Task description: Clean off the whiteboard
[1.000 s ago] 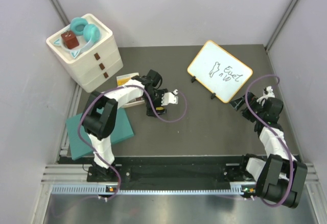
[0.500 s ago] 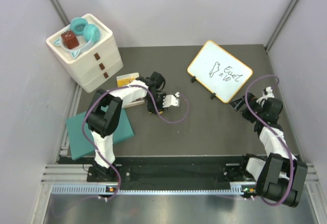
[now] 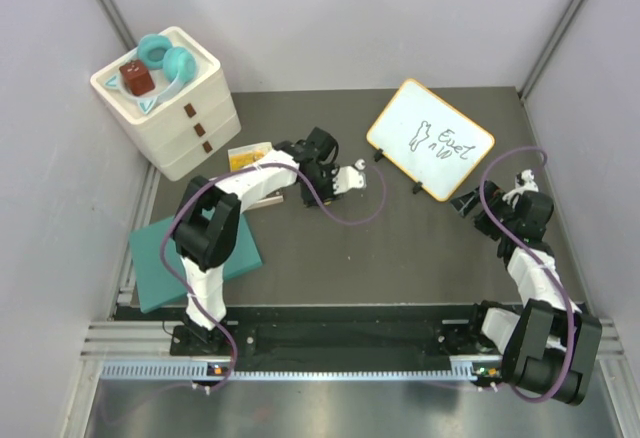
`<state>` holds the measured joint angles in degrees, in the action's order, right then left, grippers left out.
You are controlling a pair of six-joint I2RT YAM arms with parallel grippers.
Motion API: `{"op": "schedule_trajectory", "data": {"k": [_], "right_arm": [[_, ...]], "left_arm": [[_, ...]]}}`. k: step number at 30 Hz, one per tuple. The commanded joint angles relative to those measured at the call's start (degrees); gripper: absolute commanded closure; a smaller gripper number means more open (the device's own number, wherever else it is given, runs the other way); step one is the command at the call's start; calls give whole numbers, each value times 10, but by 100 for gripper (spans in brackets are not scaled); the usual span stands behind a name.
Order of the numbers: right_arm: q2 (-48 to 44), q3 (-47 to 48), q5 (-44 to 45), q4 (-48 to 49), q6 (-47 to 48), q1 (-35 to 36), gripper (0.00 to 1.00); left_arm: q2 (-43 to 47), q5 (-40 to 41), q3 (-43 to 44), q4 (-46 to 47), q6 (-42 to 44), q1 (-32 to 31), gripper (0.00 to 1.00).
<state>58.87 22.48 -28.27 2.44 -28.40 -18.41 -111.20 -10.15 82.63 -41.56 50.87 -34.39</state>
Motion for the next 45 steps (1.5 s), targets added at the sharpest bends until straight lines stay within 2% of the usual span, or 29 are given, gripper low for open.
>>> {"op": "schedule_trajectory", "data": {"k": [1,4,8,15,17,21,23,26,27,30,33,41,45], "right_arm": [[-13,15,4,33,12,5,1],[-11,3,-10,90,15,5,1],[1,-18,-43,149,5,5,1],[30,-30,-57,183,-8,5,1],[35,-24,-60,181,-6,5,1],[43,-25,-58,187,-5,5,1],[46,-31,-52,196,-4,5,1],[62,-36,-60,228,-2,5,4],[71,-38,-65,241,-9,5,12],[112,-33,-84,269,-23,4,22],[147,-27,-101,295,-38,4,23],[234,-7,-125,366,-86,4,25],[287,5,-147,426,-122,4,33]], "left_arm": [[-10,-59,88,6,-98,-3,100],[-22,-129,131,-14,-147,-3,100],[-8,-163,126,64,-236,-3,100],[59,-133,27,324,-426,-2,100],[74,-95,11,388,-500,-2,100],[72,-15,17,409,-596,3,100],[77,-41,-3,457,-611,5,100],[67,-76,2,480,-642,5,100],[54,-91,8,482,-656,5,100],[33,-116,22,506,-680,5,100],[25,-132,14,556,-701,4,100],[1,-163,24,599,-714,4,100],[-24,-171,41,613,-734,4,100]]}}
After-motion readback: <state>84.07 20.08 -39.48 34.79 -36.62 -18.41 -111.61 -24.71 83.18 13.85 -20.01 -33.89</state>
